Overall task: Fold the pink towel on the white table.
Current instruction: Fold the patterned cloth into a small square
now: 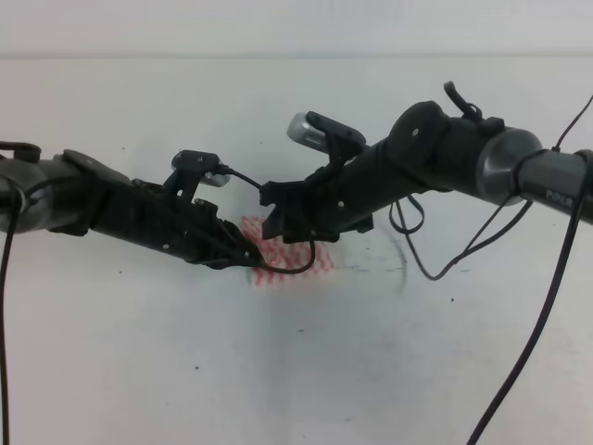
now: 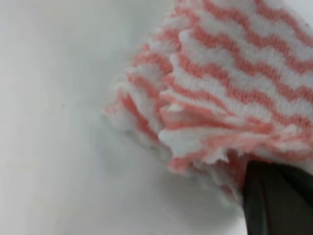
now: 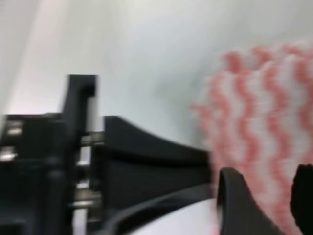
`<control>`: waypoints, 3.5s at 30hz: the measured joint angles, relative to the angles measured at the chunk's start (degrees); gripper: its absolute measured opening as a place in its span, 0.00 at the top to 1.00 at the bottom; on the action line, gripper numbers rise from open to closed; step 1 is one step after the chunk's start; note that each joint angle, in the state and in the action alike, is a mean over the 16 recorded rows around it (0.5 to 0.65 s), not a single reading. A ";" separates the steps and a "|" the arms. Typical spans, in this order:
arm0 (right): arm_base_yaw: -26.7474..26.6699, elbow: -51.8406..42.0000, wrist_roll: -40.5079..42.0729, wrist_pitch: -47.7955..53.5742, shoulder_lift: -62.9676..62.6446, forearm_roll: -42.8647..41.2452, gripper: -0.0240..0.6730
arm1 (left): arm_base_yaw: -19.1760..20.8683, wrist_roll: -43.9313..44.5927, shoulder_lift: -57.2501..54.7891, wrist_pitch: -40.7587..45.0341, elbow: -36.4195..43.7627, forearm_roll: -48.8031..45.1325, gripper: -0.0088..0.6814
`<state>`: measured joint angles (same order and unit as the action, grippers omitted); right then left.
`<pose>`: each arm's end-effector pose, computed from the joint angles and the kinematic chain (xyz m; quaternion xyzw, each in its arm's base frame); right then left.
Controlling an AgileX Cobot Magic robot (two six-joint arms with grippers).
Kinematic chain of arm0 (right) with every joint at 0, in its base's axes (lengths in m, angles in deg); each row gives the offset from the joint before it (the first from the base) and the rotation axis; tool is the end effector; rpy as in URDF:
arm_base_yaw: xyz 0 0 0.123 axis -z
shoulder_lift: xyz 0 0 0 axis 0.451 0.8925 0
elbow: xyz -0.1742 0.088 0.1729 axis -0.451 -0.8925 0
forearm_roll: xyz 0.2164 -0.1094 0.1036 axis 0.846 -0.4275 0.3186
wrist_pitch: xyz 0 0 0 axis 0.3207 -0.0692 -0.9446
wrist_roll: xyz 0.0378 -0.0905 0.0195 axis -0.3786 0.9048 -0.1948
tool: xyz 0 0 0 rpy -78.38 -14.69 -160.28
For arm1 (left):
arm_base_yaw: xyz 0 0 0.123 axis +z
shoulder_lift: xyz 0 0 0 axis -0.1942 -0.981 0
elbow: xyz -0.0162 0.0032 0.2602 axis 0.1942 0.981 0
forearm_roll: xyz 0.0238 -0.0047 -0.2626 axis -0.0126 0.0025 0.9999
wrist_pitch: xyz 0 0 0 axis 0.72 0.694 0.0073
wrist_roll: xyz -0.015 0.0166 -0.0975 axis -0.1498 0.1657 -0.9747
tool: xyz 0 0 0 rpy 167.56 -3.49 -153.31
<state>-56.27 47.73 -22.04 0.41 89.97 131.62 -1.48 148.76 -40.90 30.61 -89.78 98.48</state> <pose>0.3899 0.2737 0.1605 -0.0688 0.9232 0.3480 0.1477 0.3827 -0.1500 0.1060 0.3388 0.8577 -0.3051 0.2378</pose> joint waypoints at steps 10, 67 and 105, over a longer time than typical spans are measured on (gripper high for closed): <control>1.38 -0.01 0.37 3.22 0.07 -3.73 0.80 | 0.00 0.00 0.08 0.16 0.00 1.66 0.99; -3.16 0.07 2.23 3.52 -0.28 -0.33 0.95 | 0.90 2.04 0.24 -7.19 -2.65 7.02 0.99; -0.58 1.12 1.94 7.23 -0.32 -4.03 0.99 | 1.53 -13.42 1.39 -2.14 -2.64 -6.03 0.99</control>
<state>-56.85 48.85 -20.10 7.64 89.64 127.59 0.05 135.34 -39.50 28.46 -92.42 92.45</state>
